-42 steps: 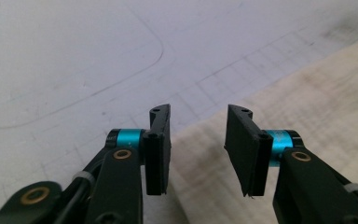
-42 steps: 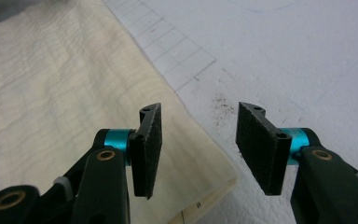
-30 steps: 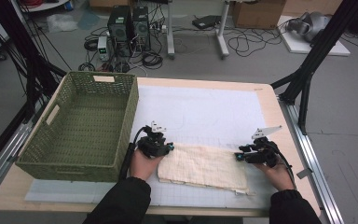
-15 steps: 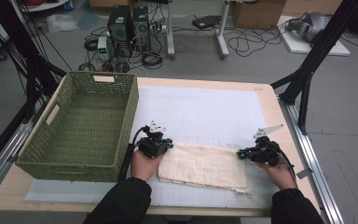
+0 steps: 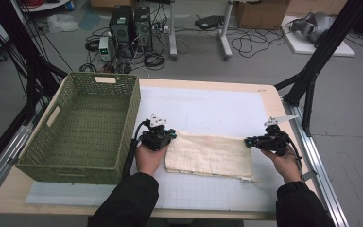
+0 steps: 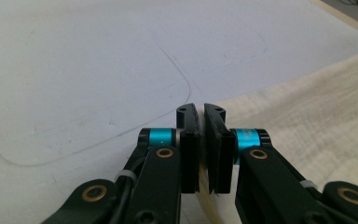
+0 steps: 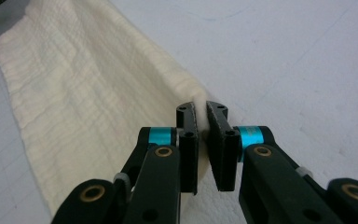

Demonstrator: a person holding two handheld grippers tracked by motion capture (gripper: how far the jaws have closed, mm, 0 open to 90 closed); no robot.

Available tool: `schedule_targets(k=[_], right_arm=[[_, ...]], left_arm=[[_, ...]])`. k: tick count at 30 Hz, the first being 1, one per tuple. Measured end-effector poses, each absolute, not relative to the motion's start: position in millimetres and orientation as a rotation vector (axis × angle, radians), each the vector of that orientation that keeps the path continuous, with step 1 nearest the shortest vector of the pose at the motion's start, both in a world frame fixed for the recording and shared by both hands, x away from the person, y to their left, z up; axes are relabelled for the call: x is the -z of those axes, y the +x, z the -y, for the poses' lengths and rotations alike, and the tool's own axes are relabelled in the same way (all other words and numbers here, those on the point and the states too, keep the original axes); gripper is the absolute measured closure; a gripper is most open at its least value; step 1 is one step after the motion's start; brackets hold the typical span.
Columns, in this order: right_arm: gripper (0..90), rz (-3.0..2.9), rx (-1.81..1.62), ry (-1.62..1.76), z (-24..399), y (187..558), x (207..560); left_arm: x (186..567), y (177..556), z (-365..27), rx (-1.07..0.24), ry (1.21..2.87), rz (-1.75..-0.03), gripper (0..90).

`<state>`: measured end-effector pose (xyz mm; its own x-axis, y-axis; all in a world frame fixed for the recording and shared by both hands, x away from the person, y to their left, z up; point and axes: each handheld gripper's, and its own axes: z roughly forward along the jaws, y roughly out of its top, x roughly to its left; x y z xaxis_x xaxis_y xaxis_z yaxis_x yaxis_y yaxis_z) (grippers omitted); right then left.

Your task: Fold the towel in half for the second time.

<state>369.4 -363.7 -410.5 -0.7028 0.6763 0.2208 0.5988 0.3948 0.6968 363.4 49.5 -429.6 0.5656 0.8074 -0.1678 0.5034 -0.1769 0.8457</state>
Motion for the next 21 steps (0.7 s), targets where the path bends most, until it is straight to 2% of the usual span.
schedule_targets(k=[21], right_arm=[[82.5, -2.528, -1.369, 1.083, 371.2, 322.7, 406.0]], left_arm=[[424.2, 323.1, -56.9, -0.436, 1.855, -0.922, 84.0]])
